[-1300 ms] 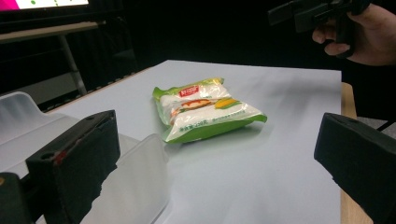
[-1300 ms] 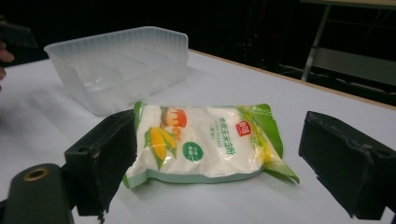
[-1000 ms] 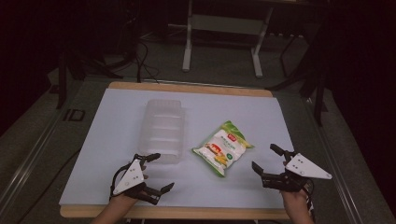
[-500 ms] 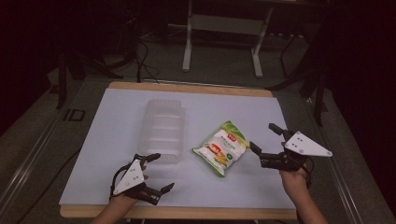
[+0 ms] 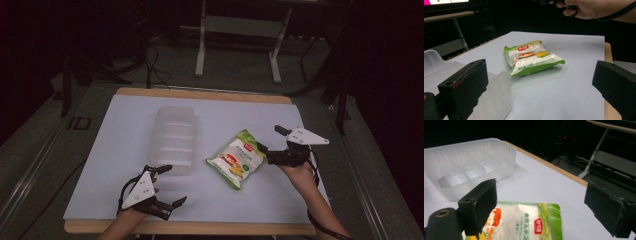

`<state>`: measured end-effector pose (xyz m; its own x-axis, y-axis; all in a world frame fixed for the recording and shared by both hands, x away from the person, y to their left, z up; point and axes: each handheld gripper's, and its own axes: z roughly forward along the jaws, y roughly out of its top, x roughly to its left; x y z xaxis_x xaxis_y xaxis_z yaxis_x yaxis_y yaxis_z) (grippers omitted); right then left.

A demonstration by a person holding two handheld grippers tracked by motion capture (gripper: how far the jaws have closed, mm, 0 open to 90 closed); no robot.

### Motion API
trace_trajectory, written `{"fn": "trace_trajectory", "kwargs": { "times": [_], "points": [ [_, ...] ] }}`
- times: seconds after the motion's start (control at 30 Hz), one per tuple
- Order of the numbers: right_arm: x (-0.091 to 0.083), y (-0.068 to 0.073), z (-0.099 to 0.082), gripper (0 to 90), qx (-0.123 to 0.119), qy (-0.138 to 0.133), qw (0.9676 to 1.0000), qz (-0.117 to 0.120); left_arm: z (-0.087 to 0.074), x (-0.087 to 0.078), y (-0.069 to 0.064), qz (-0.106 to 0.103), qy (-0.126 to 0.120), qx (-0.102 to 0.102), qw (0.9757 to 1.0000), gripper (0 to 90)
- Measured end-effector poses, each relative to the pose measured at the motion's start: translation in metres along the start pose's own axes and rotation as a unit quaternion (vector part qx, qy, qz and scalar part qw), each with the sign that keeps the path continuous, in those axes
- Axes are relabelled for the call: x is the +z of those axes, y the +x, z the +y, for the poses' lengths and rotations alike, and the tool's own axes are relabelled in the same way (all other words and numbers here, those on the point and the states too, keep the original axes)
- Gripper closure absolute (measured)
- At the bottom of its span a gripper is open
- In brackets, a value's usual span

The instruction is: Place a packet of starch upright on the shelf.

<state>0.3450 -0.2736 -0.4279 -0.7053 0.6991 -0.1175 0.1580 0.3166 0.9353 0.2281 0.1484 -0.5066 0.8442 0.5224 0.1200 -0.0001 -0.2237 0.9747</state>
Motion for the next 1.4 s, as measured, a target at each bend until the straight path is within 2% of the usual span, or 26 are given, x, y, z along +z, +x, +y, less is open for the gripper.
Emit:
{"fn": "trace_trajectory", "kwargs": {
  "times": [0.1, 0.23, 0.43, 0.73, 0.87, 0.93, 1.0, 1.03, 1.1, 1.2, 1.4],
  "points": [
    [0.006, -0.003, -0.005, 11.0, 0.002, 0.004, 0.9999, 0.010, 0.000, 0.000, 0.000, -0.001, 0.001, 0.000, 1.0000, 0.5],
    [0.020, -0.009, -0.017, 11.0, 0.001, 0.028, 0.9994, 0.020, 0.000, 0.000, 0.000, -0.002, 0.002, 0.001, 1.0000, 0.5],
    [0.034, -0.016, -0.038, 11.0, 0.008, 0.067, 0.9975, 0.022, 0.000, 0.001, 0.000, -0.004, 0.004, 0.001, 1.0000, 0.5],
    [0.051, -0.024, -0.060, 10.9, 0.026, 0.105, 0.9939, 0.021, 0.000, 0.001, -0.001, -0.006, 0.005, 0.002, 1.0000, 0.5],
    [0.058, -0.027, -0.067, 10.9, 0.025, 0.134, 0.9906, 0.011, 0.000, 0.001, 0.000, -0.006, 0.004, 0.000, 1.0000, 0.5],
    [0.061, -0.028, -0.071, 10.9, 0.022, 0.148, 0.9887, 0.014, 0.000, 0.001, 0.000, -0.007, 0.004, 0.000, 1.0000, 0.5],
    [0.063, -0.027, -0.075, 10.9, 0.013, 0.162, 0.9867, 0.012, -0.001, 0.001, 0.000, -0.008, 0.006, 0.001, 1.0000, 0.5],
    [0.063, -0.027, -0.075, 10.9, 0.013, 0.162, 0.9867, 0.012, -0.001, 0.001, 0.000, -0.008, 0.006, 0.001, 1.0000, 0.5],
    [0.065, -0.026, -0.079, 10.9, -0.004, 0.179, 0.9839, 0.009, -0.001, 0.001, 0.000, -0.008, 0.005, -0.002, 0.9999, 0.5],
    [0.068, -0.024, -0.083, 11.0, -0.013, 0.193, 0.9810, 0.007, 0.000, 0.001, 0.001, -0.010, 0.001, -0.011, 0.9999, 0.5],
    [0.073, -0.023, -0.086, 14.0, -0.022, 0.210, 0.9774, 0.011, 0.000, 0.001, -0.001, -0.012, 0.003, -0.009, 0.9999, 0.5]
  ]
}}
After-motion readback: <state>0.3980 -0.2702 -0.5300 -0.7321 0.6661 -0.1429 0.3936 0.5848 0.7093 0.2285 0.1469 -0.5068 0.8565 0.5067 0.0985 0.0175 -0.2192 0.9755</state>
